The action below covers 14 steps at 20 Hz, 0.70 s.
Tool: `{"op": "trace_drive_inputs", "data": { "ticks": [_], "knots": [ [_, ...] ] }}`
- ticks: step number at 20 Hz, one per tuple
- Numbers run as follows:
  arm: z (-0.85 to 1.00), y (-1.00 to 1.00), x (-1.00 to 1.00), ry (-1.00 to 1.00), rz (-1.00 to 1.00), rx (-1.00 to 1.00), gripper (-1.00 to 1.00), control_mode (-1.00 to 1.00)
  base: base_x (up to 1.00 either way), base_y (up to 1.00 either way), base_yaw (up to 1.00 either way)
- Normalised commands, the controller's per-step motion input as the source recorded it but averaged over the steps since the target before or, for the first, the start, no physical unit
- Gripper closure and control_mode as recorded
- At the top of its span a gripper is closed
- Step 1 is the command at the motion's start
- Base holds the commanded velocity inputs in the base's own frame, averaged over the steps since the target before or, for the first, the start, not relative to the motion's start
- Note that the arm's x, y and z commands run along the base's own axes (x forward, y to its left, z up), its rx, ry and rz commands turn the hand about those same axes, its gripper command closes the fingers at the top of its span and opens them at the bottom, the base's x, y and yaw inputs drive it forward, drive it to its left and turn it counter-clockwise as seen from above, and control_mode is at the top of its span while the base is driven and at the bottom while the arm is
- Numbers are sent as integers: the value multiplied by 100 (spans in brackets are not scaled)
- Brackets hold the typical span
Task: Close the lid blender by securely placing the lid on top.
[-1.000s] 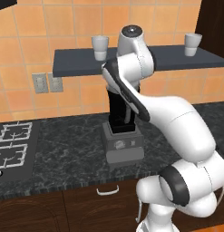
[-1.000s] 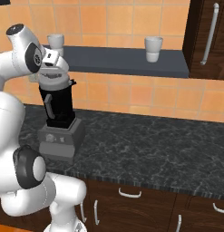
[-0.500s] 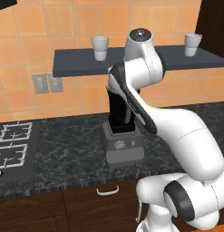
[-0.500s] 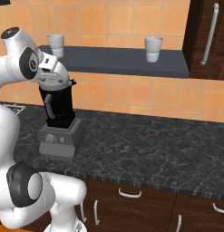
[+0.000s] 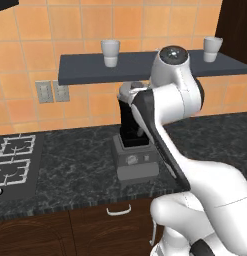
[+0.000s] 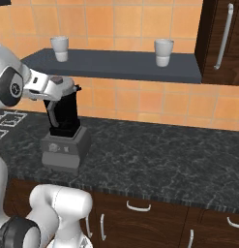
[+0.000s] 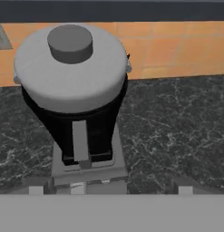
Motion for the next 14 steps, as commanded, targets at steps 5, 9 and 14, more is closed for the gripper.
{"op": "trace_drive_inputs", "data": {
  "ticks": [5,9,14],
  "knots": [
    [0,-32,-9,-7,4,22,-100,-100,0,0,0],
    [0,-49,-15,-10,5,30,-100,-100,0,0,0],
    [0,-60,-5,-6,2,35,-100,-100,0,0,0]
  ]
}}
